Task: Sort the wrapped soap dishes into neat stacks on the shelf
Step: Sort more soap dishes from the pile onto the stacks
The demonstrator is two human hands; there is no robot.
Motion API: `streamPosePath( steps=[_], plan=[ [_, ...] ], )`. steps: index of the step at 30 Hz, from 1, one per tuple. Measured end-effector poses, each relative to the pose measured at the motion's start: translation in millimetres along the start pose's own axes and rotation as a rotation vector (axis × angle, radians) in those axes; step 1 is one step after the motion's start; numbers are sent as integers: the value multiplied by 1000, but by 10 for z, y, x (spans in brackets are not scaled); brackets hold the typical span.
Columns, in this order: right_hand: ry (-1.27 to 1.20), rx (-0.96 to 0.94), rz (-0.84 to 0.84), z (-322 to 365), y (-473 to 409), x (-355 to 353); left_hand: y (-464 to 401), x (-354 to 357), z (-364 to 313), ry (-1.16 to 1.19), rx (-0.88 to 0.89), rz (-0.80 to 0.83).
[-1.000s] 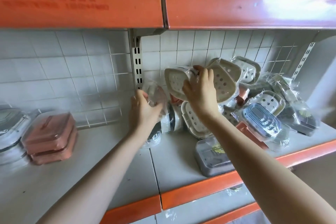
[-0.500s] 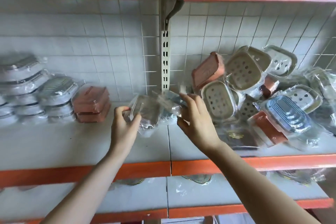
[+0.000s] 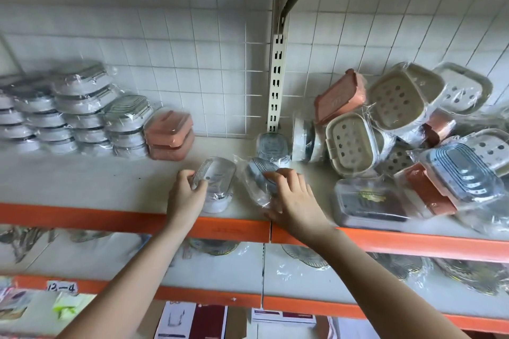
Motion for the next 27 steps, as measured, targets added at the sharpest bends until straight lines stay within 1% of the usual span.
streamPosePath(
  steps=[3,5,7,9,11,13,16,18,22,27],
  plan=[
    [-186,80,155,-11,38,63,22,44,-6,-87,3,39],
    [-265,157,142,1,16,38,29,72,-8,-125,10,56],
    [-337,291,103,1,-68,19,30,89,-25,-200,43,59],
    [-332,437,125,21,-188,44,21,109,-72,-326,136,31],
    [-291,564,203,73,-303,118,23,153,-159,-473,213,19],
    [-218,630,272,135,-364,210,22,241,-219,-597,224,68],
    [-135,651,291,191,-357,306,17,371,-221,-715,202,133],
    [-128,653,278,195,-334,318,17,408,-185,-741,197,128],
    [-111,630,249,208,-282,308,50,382,-139,-753,224,37],
    [-130,586,170,219,-193,268,74,281,-104,-674,247,-65]
  ],
)
Point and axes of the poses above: each hand's wrist, its own y-axis away from the middle knuckle, its own x-axis out of the palm, z = x × y, the point moved 5 cm from there along -y, towards the middle knuckle, and after that the axes turned 5 degrees about -z, right-handed, at the moved point
